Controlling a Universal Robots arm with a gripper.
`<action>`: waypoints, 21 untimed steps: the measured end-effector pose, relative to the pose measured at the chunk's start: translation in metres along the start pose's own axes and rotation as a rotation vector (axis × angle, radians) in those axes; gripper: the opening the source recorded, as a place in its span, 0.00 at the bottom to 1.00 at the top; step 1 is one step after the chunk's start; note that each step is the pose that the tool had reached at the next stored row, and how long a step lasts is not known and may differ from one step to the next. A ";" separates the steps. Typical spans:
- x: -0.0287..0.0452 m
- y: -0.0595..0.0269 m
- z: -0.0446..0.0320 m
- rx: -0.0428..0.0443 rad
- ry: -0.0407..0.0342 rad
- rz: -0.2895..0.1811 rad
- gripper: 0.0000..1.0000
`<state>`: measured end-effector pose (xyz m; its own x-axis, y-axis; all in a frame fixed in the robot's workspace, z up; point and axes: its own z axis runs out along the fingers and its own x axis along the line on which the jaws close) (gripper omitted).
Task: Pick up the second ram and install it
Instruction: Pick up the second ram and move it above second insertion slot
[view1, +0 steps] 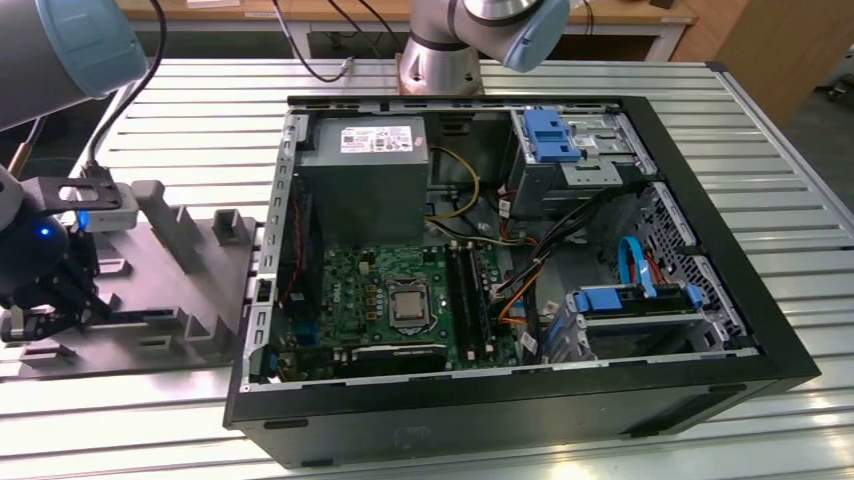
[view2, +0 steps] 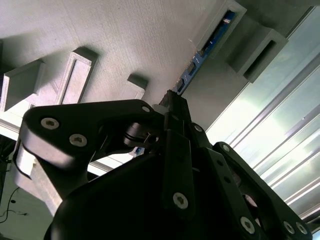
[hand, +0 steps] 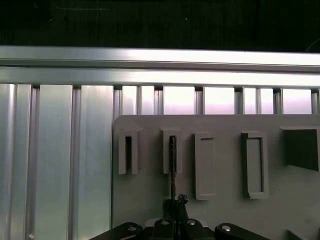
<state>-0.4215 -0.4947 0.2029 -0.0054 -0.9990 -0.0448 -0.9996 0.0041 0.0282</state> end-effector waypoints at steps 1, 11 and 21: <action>0.0000 0.0000 -0.0002 -0.0001 0.0001 0.000 0.11; -0.0001 0.0001 -0.0028 0.0001 0.0000 0.000 0.11; -0.0005 0.0003 -0.0122 0.0000 0.0001 0.000 0.11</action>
<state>-0.4215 -0.4948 0.2151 -0.0054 -0.9990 -0.0447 -0.9996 0.0041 0.0282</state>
